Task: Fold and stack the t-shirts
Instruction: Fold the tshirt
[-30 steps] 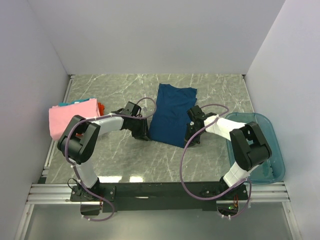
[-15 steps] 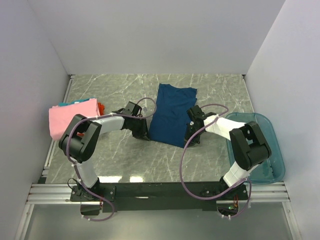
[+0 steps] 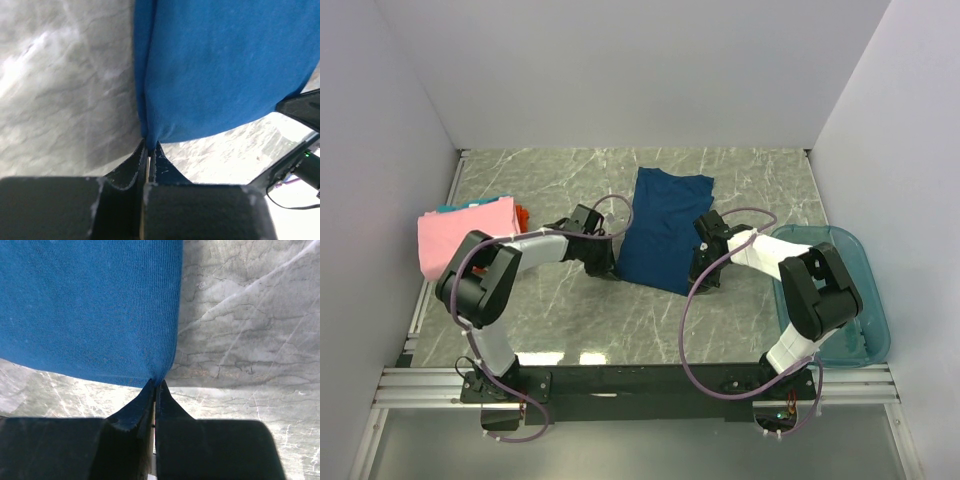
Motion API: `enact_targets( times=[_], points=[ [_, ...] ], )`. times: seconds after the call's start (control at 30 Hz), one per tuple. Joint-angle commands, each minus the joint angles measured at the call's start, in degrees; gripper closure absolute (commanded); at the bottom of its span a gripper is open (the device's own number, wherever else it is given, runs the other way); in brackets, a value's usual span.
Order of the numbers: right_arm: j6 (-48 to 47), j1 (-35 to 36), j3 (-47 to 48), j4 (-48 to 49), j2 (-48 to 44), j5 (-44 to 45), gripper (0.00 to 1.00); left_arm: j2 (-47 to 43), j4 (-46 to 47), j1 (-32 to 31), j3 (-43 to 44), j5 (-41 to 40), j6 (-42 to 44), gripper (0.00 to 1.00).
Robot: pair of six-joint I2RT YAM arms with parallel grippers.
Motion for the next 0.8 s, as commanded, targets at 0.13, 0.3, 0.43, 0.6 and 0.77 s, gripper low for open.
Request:
enact_targets(
  times=[0.13, 0.3, 0.43, 0.6, 0.77],
  points=[
    [-0.71, 0.56, -1.51, -3.89, -0.47, 4.21, 1.0, -5.15, -0.97, -0.09, -3.22, -5.38, -0.23, 1.0],
    [-0.8, 0.56, -1.96, -5.03, -1.71, 4.82, 1.0, -6.3, -0.61, -0.18, -3.93, -4.77, -0.32, 1.0],
    [-1.23, 0.56, -2.04, -6.53, -3.37, 4.91, 1.0, -7.53, -0.88, -0.45, -4.11, -4.5, -0.41, 1.0],
    [-1.5, 1.79, -1.96, -10.21, -6.36, 4.83, 1.0, -10.16, -3.42, -0.53, -4.28, -5.12, -0.06, 1.0],
    [-0.27, 3.81, -1.6, -14.88, -12.06, 5.26, 1.0, -14.73, -7.11, -0.53, -5.07, -4.51, -0.23, 1.0]
  ],
)
